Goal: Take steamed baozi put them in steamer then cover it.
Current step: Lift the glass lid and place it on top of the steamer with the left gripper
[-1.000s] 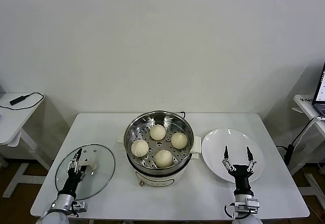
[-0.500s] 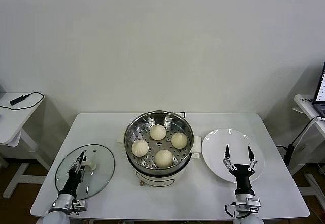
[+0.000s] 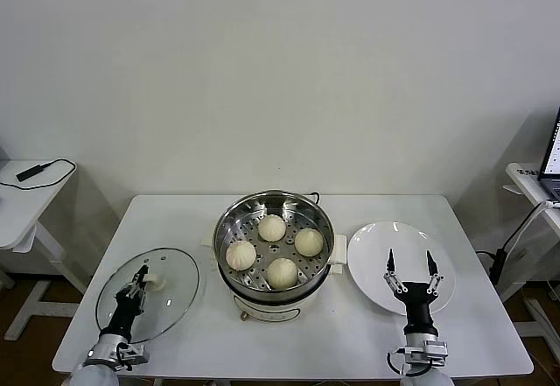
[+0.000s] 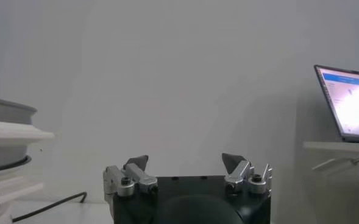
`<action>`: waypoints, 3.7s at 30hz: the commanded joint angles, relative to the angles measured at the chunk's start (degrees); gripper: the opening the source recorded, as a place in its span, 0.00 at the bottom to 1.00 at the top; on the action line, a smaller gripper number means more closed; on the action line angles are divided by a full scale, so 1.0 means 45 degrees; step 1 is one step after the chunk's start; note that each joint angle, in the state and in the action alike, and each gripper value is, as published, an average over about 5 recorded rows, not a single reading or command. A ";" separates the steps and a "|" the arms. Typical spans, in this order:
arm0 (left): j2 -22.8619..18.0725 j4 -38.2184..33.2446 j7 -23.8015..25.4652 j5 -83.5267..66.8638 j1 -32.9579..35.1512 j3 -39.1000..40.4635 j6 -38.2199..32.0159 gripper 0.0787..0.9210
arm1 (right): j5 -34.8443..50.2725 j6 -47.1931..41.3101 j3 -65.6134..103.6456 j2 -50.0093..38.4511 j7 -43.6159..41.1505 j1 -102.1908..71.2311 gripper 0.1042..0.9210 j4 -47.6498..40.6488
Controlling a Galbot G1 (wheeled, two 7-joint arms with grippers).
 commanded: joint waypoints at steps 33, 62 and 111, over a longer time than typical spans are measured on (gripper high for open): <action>0.0084 -0.8332 0.4669 0.2173 -0.3672 0.9312 0.7450 0.13 | 0.0036 -0.0280 0.0317 -0.0044 0.0039 0.0524 0.88 -0.0233; -0.0909 -0.5270 0.6255 0.3557 -0.4990 1.0312 0.8937 0.13 | -0.0113 -0.0269 0.0371 0.0176 -0.0007 0.0642 0.88 -0.0562; -0.1274 -0.4980 0.6203 0.4091 -0.4542 0.9437 0.8282 0.17 | -0.0255 -0.0301 0.0377 0.0325 -0.0016 0.0743 0.88 -0.0581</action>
